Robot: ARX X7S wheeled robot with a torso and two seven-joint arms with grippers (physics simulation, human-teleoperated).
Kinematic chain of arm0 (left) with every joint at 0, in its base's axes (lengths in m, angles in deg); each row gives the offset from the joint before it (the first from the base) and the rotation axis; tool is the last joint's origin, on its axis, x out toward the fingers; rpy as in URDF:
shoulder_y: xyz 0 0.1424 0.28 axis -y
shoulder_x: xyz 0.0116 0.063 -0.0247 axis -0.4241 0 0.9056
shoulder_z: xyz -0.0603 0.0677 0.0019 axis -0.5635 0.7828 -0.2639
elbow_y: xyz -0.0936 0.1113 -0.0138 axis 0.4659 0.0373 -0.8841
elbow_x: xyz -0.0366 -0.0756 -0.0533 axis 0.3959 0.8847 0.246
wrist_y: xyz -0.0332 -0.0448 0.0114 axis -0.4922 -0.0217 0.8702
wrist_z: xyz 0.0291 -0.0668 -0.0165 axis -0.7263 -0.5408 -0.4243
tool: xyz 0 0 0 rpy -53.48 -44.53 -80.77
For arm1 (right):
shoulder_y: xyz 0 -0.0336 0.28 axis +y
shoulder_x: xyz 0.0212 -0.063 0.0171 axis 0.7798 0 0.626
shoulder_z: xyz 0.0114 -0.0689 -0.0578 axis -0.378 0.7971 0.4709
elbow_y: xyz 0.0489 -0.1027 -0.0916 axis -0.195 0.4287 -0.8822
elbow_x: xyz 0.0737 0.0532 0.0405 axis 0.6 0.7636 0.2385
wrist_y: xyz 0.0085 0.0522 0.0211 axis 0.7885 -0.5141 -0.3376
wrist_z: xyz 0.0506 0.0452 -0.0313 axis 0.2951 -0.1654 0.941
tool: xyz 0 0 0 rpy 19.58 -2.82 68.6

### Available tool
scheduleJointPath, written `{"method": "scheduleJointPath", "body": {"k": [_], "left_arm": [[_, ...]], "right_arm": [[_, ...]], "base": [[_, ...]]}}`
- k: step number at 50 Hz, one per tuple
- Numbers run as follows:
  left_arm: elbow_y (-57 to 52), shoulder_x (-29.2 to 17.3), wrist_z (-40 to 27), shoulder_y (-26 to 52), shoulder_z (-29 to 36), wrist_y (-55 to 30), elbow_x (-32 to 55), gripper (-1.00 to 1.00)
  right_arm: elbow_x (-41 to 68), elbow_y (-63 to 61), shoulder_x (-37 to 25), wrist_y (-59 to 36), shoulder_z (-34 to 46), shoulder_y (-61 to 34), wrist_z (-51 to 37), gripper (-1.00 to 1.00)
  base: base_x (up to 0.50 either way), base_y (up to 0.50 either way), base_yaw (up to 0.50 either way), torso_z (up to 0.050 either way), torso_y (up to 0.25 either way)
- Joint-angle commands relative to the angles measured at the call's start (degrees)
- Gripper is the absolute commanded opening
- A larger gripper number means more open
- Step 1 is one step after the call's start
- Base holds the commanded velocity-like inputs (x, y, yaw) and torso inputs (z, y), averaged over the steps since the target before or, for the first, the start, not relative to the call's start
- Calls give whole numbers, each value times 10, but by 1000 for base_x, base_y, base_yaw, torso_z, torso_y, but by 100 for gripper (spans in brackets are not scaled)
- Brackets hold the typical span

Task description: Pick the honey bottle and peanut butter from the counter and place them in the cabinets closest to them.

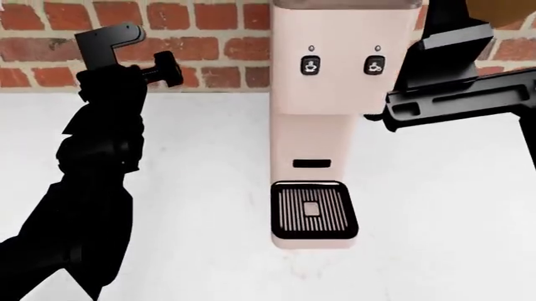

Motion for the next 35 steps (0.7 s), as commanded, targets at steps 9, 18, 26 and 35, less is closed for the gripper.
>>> {"method": "scheduleJointPath", "body": {"k": [9,18,26,35], "left_arm": [[1,1,-1,1,2,-3,-5,100],[1,1,-2,0,4,-2,-4,100],[1,1,-2,0,5,-3,-4,100],[1,1,-3,1,6,-4,-4,100]], "right_arm": [[31,-42,58,-131,-146,18,-41,-100],[84,-41,113,-217,-263,67,-67,-100],[142,-42,150,-269,-351,66,-97,-100],[159,-42,50,-120,-223,-112,-100,-100]], "base": [[500,-2,0,0,1],[500,0,0,0,1],[251,0,0,0,0],[21,0,0,0,0]]}}
